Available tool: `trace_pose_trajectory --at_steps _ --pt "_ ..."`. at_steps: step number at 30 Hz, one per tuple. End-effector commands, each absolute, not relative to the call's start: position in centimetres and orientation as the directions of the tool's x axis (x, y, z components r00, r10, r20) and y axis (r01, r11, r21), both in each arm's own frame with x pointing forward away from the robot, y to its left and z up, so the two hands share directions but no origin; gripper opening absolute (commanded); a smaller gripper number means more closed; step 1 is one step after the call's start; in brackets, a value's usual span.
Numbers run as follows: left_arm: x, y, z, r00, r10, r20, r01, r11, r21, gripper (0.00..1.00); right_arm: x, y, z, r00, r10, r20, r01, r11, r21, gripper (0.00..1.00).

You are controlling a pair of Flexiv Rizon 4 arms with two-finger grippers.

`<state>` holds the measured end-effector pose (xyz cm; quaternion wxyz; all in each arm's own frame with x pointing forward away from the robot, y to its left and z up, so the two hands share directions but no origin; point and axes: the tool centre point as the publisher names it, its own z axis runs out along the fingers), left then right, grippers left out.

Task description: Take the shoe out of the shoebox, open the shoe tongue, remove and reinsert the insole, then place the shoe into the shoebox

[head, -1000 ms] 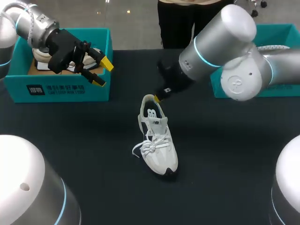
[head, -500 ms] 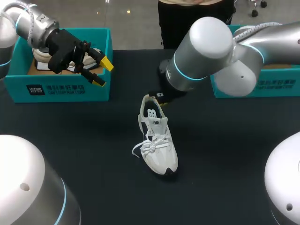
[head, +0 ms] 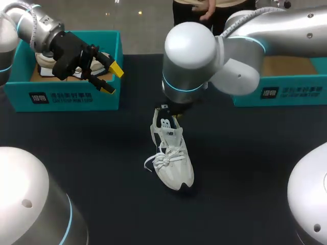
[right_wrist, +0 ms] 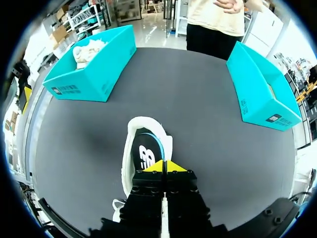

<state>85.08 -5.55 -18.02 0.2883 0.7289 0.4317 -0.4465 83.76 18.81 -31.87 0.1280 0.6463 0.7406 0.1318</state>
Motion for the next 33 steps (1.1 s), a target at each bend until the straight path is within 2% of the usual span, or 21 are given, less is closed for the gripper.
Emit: trace_pose_trajectory --at_steps 1,11,33 --pt "85.0 -5.5 -18.0 0.231 0.374 -0.898 0.886 -0.462 0.035 1.0 84.1 19.5 -32.4 -0.116 0.993 -0.019 0.933 0.116 0.341 0.0" --pt "85.0 -5.5 -18.0 0.231 0.374 -0.898 0.886 -0.462 0.035 1.0 83.3 19.6 -32.3 -0.053 0.998 0.033 0.958 0.042 0.285 0.0" --pt "85.0 -5.5 -18.0 0.231 0.374 -0.898 0.886 -0.462 0.035 1.0 82.4 19.9 -33.0 -0.052 0.999 0.016 0.965 0.046 0.257 0.0"
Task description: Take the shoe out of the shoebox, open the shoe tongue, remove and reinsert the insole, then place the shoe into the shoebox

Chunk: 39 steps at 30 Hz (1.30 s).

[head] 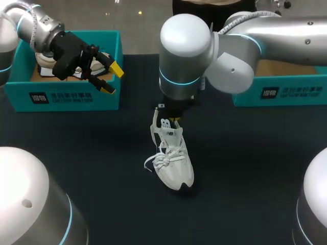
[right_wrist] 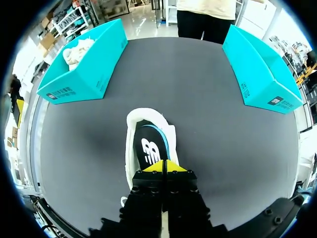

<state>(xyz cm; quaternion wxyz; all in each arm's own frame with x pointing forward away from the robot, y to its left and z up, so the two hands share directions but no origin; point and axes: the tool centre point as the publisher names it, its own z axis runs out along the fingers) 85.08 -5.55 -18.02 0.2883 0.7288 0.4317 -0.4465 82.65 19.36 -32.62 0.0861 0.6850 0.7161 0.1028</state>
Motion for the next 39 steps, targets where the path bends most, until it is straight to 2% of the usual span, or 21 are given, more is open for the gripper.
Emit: trace_pose_trajectory --at_steps 1,15,39 --pt "85.0 -5.5 -18.0 0.231 0.374 -0.898 0.886 -0.462 0.035 1.0 82.2 19.9 -33.2 -0.053 0.998 0.014 0.967 0.048 0.25 0.0" --pt "85.0 -5.5 -18.0 0.231 0.374 -0.898 0.886 -0.462 0.035 1.0 81.7 20.4 -36.2 -0.075 0.997 0.018 0.978 0.07 0.197 0.0" --pt "85.0 -5.5 -18.0 0.231 0.374 -0.898 0.886 -0.462 0.035 1.0 81.0 20.5 -40.9 -0.061 0.997 0.037 0.982 0.053 0.184 0.0"
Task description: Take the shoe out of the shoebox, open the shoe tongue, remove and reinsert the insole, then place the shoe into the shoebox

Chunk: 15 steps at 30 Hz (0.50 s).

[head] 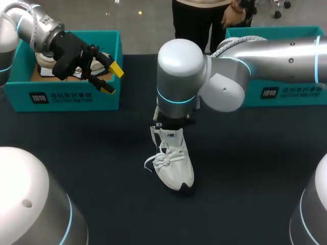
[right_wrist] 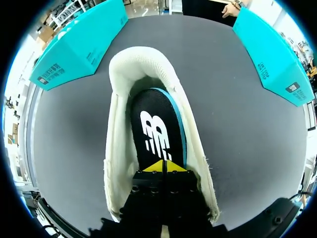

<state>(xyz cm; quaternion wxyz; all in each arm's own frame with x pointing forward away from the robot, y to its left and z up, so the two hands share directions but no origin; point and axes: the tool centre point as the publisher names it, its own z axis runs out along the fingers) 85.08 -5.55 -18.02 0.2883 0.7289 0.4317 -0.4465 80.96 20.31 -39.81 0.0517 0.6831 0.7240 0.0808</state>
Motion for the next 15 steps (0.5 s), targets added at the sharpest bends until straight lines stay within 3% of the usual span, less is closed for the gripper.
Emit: trace_pose_trajectory --at_steps 1,15 --pt "85.0 -5.5 -18.0 0.231 0.374 -0.898 0.886 -0.462 0.035 1.0 81.0 20.5 -41.0 -0.061 0.997 0.038 0.982 0.053 0.182 0.0" --pt "85.0 -5.5 -18.0 0.231 0.374 -0.898 0.886 -0.462 0.035 1.0 82.7 20.7 -37.9 -0.098 0.995 0.014 0.964 0.091 0.25 0.0"
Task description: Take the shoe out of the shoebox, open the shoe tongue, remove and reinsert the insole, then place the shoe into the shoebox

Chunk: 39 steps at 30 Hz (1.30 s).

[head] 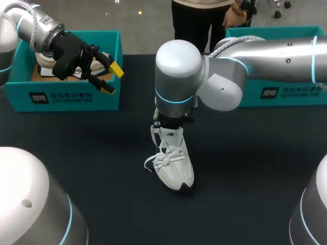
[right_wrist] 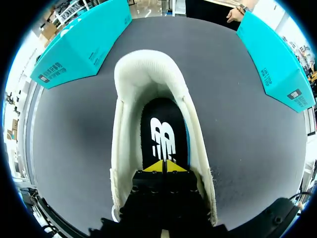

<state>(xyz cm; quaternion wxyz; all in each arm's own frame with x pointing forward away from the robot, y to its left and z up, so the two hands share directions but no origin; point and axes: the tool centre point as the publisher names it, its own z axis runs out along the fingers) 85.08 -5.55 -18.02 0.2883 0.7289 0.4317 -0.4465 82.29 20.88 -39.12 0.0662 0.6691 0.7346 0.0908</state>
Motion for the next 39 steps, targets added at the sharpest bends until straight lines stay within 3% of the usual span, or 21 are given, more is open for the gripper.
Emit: trace_pose_trajectory --at_steps 1,7,24,39 --pt "85.0 -5.5 -18.0 0.231 0.374 -0.898 0.886 -0.462 0.035 1.0 83.1 20.7 -37.7 -0.1 0.995 0.019 0.96 0.092 0.265 0.0" --pt "85.0 -5.5 -18.0 0.231 0.374 -0.898 0.886 -0.462 0.035 1.0 85.1 21.1 -37.9 -0.121 0.993 0.003 0.941 0.114 0.32 0.0" --pt "85.0 -5.5 -18.0 0.231 0.374 -0.898 0.886 -0.462 0.035 1.0 85.5 21.7 -41.8 -0.137 0.99 0.013 0.963 0.131 0.236 0.0" --pt "85.0 -5.5 -18.0 0.231 0.374 -0.898 0.886 -0.462 0.035 1.0 84.0 19.8 -37.8 -0.144 0.989 -0.024 0.974 0.146 0.172 0.0"
